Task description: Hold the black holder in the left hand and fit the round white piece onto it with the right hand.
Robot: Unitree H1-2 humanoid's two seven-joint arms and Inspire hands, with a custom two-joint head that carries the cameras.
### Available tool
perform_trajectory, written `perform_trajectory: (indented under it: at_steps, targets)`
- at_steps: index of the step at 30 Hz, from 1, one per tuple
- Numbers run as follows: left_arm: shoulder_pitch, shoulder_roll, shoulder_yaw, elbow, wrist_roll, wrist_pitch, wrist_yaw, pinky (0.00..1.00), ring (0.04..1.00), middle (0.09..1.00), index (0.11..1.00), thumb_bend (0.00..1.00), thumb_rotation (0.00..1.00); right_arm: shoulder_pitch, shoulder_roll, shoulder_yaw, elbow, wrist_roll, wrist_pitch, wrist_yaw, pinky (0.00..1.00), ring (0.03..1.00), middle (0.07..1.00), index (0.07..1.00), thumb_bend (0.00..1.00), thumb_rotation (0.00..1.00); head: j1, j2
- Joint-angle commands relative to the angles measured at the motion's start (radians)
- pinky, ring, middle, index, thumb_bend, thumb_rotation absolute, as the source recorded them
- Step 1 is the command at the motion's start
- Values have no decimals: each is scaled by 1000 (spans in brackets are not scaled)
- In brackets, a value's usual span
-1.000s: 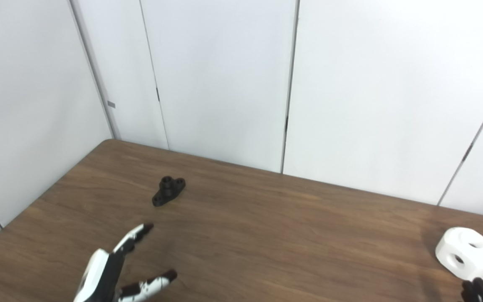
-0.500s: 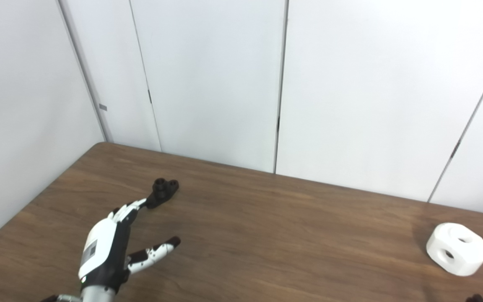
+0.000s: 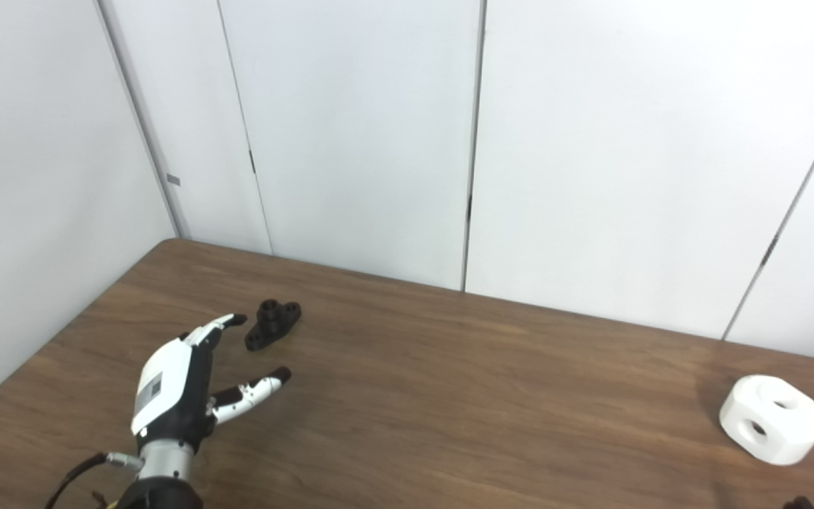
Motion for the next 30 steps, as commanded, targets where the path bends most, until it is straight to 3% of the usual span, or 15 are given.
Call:
perform_trajectory:
  at_steps: [1, 7, 12, 30]
  targets:
    - [-34, 20, 14, 4, 9, -1, 17, 939, 924, 881, 825, 801, 413, 55, 24, 20, 50, 12, 14, -10, 1000, 1000, 1000, 1000, 659, 1000, 0, 2]
    - [-69, 43, 28, 68, 6, -7, 31, 964, 927, 884, 824, 804, 418, 56, 25, 19, 46, 16, 18, -12, 1000, 1000, 1000, 1000, 641, 1000, 3, 5]
    - [-99, 67, 34, 127, 5, -13, 43, 926, 915, 875, 818, 804, 414, 58, 27, 20, 37, 15, 26, -17, 1000, 1000, 1000, 1000, 649, 1000, 2, 5]
    - [-207, 134, 15, 339, 26, 1, 75, 943, 909, 876, 785, 807, 345, 62, 24, 32, 35, 13, 27, -28, 1000, 1000, 1000, 1000, 678, 1000, -7, 14]
